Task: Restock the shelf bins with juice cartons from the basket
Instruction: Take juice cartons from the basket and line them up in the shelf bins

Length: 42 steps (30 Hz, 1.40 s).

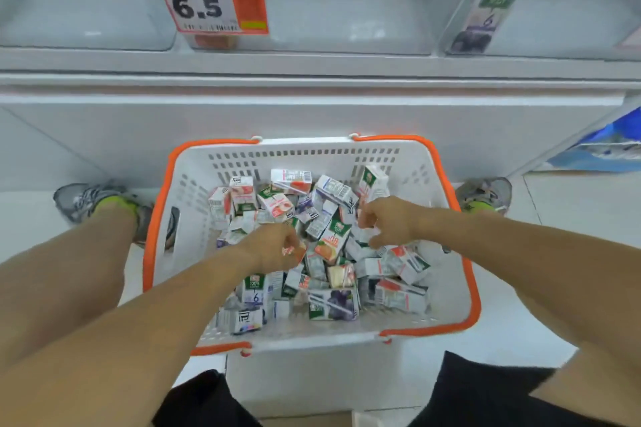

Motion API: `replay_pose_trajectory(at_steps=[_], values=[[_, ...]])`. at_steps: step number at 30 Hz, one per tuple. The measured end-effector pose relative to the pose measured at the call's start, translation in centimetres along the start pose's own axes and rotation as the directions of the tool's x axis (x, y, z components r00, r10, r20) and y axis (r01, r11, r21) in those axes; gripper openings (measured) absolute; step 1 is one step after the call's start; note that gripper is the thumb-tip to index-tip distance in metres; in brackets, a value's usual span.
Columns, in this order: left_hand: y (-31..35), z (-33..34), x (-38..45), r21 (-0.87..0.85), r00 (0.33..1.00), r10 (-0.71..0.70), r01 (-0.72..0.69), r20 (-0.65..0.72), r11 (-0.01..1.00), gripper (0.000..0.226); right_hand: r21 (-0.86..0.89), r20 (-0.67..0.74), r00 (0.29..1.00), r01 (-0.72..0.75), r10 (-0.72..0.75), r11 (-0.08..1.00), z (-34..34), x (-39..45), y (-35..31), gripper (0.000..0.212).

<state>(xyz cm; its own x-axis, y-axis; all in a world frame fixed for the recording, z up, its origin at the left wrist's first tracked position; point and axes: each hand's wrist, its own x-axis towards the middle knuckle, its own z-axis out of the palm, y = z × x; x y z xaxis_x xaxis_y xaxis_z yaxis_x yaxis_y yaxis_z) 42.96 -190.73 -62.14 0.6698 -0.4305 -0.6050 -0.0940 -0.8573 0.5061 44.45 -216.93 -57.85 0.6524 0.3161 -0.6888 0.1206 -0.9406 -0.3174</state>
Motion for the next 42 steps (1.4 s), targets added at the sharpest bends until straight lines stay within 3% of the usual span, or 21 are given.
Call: replay_pose_trajectory(at_steps=[5,8,14,17,21,24,27,29,33,36,39,42], values=[[-1.6,1.5,1.4,0.085,0.997,-0.069,0.066,0.032,0.994,0.042,-0.344,0.125,0.991,-0.004,0.05,0.939,0.8,2.1,0.9,0.07],[-3.0,1.7,2.4,0.183,0.992,-0.122,0.112,0.042,0.977,0.049,-0.418,0.163,0.986,0.059,0.011,0.907,0.2,2.4,2.0,0.067],[-4.0,1.3,3.2,0.248,0.993,-0.094,0.074,0.069,0.966,0.045,-0.209,0.122,0.991,0.077,-0.052,0.975,-1.2,2.5,2.7,0.058],[-4.2,1.4,3.5,0.294,0.995,-0.069,0.046,0.069,0.955,0.041,0.022,0.033,0.998,0.048,-0.048,0.999,-3.1,1.9,1.8,0.064],[-4.0,1.0,3.8,0.335,0.993,-0.046,0.008,0.106,0.942,0.035,0.349,0.009,1.0,0.002,-0.006,0.937,-4.6,0.9,0.6,0.063],[-4.3,0.5,3.9,0.299,0.988,-0.013,-0.034,0.155,0.954,0.034,0.383,0.072,0.997,-0.04,0.013,0.923,-3.7,0.7,0.5,0.057],[-4.7,0.1,3.6,0.261,0.99,0.007,-0.045,0.143,0.964,0.033,0.355,0.162,0.986,-0.09,0.033,0.93,-2.4,1.0,1.0,0.067],[-4.8,-0.3,3.4,0.191,0.995,-0.013,-0.006,0.097,0.982,0.033,0.363,0.197,0.979,-0.113,0.042,0.925,-2.0,1.0,1.5,0.073],[-4.0,-2.2,2.6,-0.033,0.999,-0.034,0.035,0.029,0.999,0.03,0.452,0.209,0.978,-0.103,0.007,0.886,-1.8,1.0,2.2,0.064],[-2.3,-4.3,1.6,-0.287,0.997,-0.078,0.07,-0.017,0.955,0.033,0.489,0.176,0.984,-0.077,-0.011,0.869,-2.4,0.6,2.2,0.062],[-0.3,-6.3,0.4,-0.615,0.995,-0.102,0.092,0.019,0.783,0.026,0.543,0.111,0.993,-0.033,-0.033,0.839,-3.6,0.2,1.7,0.062],[1.5,-8.5,-1.0,-0.83,0.999,-0.034,0.046,0.032,0.556,0.024,0.632,0.041,0.995,0.045,-0.091,0.774,-6.0,-0.6,0.8,0.063]])
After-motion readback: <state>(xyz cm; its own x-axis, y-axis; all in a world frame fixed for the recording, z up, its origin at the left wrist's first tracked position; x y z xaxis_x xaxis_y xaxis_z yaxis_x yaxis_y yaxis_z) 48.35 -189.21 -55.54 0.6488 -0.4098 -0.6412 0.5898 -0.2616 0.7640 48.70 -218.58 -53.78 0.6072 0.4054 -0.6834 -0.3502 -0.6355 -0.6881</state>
